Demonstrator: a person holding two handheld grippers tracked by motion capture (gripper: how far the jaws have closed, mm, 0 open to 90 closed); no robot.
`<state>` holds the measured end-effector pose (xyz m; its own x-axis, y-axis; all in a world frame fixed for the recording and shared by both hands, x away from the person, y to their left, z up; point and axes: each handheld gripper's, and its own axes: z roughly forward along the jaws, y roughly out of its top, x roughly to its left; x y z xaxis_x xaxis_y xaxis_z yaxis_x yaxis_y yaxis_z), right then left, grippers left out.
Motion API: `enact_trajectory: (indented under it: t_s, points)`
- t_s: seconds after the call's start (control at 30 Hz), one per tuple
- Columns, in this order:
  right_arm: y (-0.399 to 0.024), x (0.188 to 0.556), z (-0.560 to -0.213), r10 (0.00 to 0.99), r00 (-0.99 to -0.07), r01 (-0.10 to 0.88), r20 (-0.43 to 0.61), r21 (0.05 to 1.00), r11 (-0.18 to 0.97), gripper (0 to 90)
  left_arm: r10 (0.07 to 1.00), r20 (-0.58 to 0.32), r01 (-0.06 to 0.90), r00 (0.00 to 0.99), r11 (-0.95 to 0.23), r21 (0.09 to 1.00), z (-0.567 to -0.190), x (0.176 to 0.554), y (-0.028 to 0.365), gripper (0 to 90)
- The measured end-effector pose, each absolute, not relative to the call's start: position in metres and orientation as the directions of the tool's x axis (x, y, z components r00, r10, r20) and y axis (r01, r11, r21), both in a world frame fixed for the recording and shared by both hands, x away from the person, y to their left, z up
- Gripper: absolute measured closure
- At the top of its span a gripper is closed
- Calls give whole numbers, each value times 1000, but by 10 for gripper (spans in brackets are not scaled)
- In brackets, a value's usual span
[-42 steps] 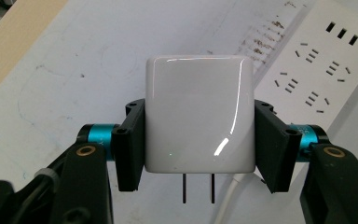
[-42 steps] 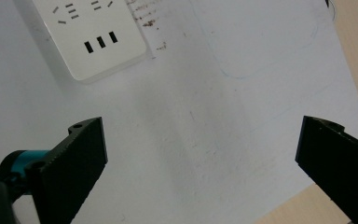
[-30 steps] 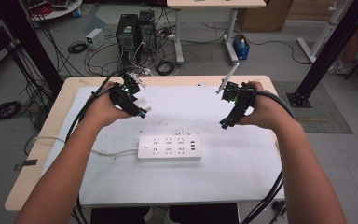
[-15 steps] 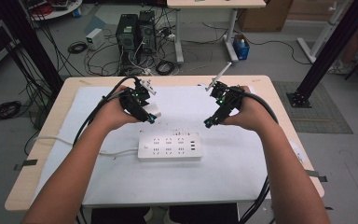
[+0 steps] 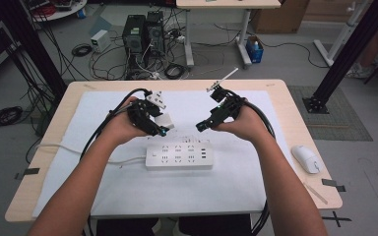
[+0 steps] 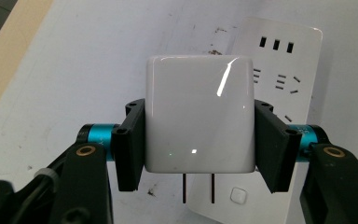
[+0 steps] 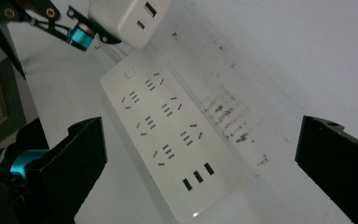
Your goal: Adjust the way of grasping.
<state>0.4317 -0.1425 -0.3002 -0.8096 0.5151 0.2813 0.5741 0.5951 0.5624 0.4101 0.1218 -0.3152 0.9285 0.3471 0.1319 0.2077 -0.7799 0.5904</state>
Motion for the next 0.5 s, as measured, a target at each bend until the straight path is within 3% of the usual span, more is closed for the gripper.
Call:
enact_trajectory:
  t_s: [0.3, 0.5]
  points:
    - [-130, 441, -316, 478, -761, 646, 439, 589, 486, 19, 323, 142, 174, 936, -772, 612, -328, 406, 118, 426]
    - [-122, 443, -325, 479, -746, 663, 462, 576, 477, 23, 290, 175, 120, 941, -769, 628, -328, 401, 108, 426]
